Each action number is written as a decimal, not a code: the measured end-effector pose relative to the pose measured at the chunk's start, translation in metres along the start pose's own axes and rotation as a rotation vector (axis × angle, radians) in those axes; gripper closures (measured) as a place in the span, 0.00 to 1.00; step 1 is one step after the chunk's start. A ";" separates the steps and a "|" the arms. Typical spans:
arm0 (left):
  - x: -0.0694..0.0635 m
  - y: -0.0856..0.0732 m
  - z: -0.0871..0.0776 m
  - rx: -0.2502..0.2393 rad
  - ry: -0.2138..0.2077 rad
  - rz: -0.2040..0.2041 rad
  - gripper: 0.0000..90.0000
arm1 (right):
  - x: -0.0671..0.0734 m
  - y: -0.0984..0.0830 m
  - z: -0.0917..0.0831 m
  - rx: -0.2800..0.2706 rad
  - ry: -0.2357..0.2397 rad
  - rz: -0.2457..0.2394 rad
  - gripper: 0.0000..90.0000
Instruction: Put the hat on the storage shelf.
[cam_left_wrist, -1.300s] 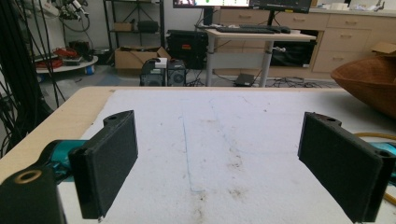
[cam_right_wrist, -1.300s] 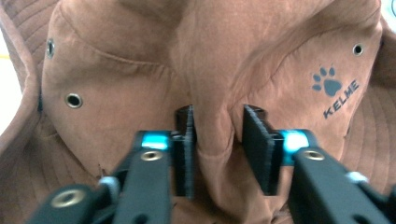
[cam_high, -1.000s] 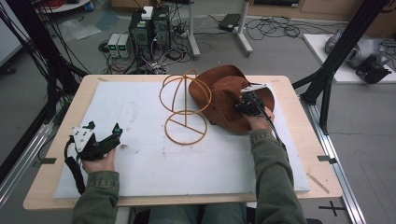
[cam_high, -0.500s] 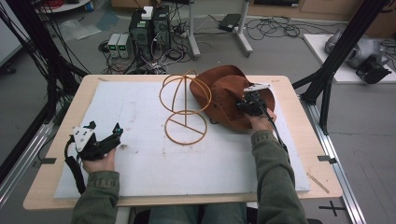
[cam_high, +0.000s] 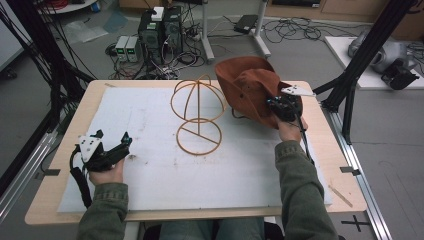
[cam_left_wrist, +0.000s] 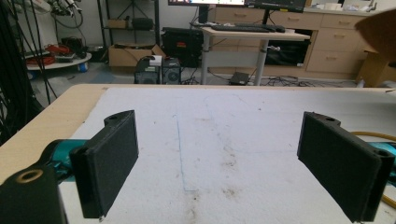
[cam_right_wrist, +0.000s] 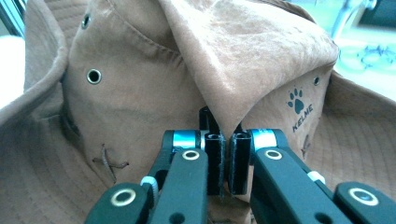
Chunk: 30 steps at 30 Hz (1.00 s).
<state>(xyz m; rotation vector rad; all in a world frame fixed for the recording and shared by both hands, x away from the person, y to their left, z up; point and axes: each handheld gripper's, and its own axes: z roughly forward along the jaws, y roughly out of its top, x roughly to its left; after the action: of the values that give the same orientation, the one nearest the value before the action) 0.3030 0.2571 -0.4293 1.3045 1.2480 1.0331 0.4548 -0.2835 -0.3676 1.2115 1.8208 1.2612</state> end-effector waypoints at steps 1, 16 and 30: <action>0.000 0.000 0.000 -0.001 -0.001 0.000 0.14 | -0.001 0.002 -0.004 -0.022 0.003 0.004 0.99; 0.000 -0.001 0.002 0.005 -0.003 -0.001 0.15 | -0.005 0.025 -0.049 -0.304 0.071 0.066 0.99; 0.001 -0.002 0.001 0.004 -0.007 -0.024 0.15 | -0.004 0.041 -0.084 -0.508 0.146 0.087 0.99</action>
<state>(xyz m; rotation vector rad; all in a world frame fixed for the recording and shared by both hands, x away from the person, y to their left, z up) 0.3035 0.2581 -0.4313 1.2920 1.2579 1.0088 0.3985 -0.3131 -0.2991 0.9379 1.4218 1.7650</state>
